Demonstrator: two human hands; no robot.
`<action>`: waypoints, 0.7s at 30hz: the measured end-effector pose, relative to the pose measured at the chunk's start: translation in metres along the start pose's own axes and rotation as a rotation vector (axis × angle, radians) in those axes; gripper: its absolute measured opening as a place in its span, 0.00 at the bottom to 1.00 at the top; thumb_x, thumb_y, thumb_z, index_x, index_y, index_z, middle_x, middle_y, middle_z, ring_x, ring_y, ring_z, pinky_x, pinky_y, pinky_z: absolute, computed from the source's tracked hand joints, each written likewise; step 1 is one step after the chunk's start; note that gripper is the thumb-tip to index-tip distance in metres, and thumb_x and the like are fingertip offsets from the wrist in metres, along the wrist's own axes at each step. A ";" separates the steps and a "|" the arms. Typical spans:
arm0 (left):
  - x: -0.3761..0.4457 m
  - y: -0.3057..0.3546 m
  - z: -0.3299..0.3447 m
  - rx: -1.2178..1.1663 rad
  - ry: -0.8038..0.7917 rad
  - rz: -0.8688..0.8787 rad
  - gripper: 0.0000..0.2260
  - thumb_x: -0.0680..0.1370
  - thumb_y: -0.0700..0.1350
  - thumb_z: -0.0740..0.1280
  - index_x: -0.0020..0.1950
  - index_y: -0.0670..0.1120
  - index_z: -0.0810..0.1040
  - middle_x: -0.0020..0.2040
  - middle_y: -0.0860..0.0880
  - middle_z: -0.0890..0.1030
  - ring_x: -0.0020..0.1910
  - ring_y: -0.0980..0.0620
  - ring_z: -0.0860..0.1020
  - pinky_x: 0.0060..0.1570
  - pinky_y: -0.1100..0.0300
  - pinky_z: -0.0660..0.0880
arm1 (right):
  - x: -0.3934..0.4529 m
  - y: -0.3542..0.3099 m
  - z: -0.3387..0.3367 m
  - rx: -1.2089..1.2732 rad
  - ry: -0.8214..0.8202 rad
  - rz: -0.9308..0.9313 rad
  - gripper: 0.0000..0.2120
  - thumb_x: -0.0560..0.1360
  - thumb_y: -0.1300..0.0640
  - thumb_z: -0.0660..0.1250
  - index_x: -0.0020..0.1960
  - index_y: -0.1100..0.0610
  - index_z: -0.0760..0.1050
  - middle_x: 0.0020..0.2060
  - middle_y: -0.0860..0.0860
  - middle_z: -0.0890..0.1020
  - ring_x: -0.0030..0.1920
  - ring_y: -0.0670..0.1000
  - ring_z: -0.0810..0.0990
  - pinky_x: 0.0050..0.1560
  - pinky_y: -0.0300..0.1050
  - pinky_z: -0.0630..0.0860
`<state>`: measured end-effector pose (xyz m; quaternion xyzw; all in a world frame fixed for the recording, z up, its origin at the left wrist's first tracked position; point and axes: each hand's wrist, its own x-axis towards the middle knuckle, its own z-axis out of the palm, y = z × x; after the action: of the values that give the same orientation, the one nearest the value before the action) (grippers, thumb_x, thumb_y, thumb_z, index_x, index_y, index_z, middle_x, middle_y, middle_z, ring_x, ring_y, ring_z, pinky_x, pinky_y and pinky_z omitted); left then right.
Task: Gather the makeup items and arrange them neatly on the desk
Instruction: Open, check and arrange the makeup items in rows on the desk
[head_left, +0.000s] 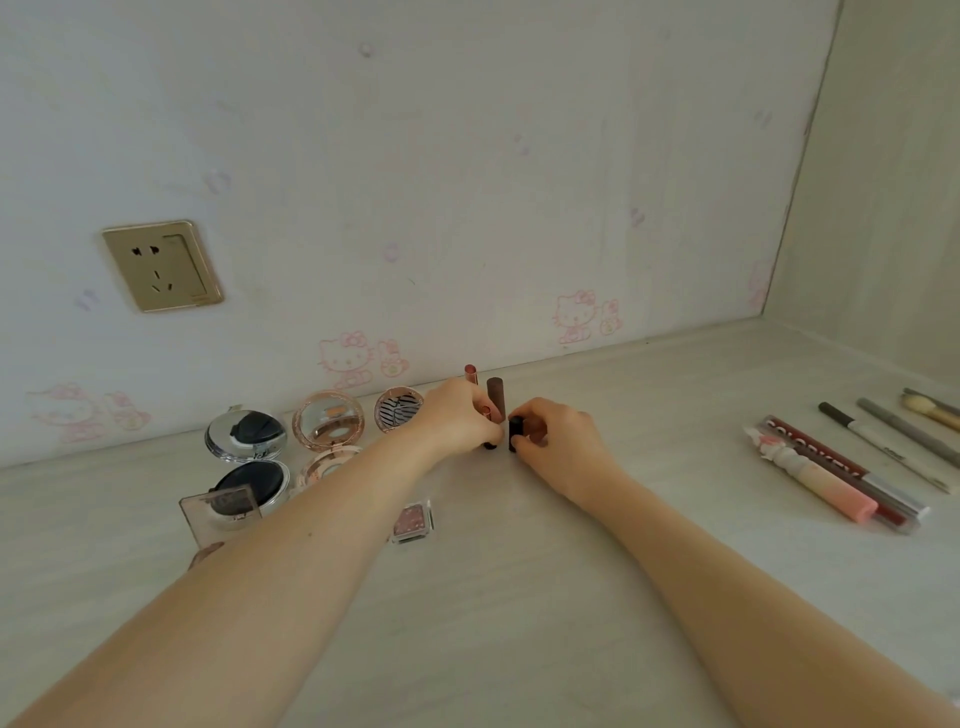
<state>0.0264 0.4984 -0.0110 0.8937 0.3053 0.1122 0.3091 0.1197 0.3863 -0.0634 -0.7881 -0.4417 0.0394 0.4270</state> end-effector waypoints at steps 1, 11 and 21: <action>0.000 0.000 0.001 0.000 0.008 0.006 0.06 0.68 0.38 0.73 0.42 0.48 0.81 0.34 0.54 0.77 0.37 0.54 0.75 0.35 0.65 0.70 | 0.000 0.000 0.000 -0.003 0.000 -0.001 0.09 0.74 0.59 0.66 0.53 0.52 0.78 0.40 0.46 0.78 0.42 0.46 0.76 0.38 0.29 0.68; 0.003 -0.005 0.004 -0.026 0.124 -0.017 0.08 0.67 0.36 0.75 0.41 0.46 0.80 0.41 0.47 0.81 0.41 0.50 0.78 0.41 0.62 0.72 | 0.008 0.003 0.003 -0.083 -0.001 -0.006 0.08 0.74 0.59 0.67 0.52 0.55 0.79 0.45 0.50 0.83 0.45 0.50 0.78 0.44 0.41 0.73; 0.003 -0.004 0.005 -0.013 0.142 -0.020 0.08 0.67 0.36 0.75 0.43 0.44 0.81 0.44 0.45 0.83 0.45 0.48 0.80 0.46 0.60 0.75 | 0.011 0.001 0.005 -0.089 0.024 0.010 0.12 0.74 0.57 0.68 0.56 0.57 0.77 0.46 0.51 0.82 0.48 0.52 0.79 0.50 0.48 0.77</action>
<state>0.0290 0.5003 -0.0173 0.8783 0.3346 0.1741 0.2938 0.1252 0.3972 -0.0640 -0.8089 -0.4341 0.0122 0.3964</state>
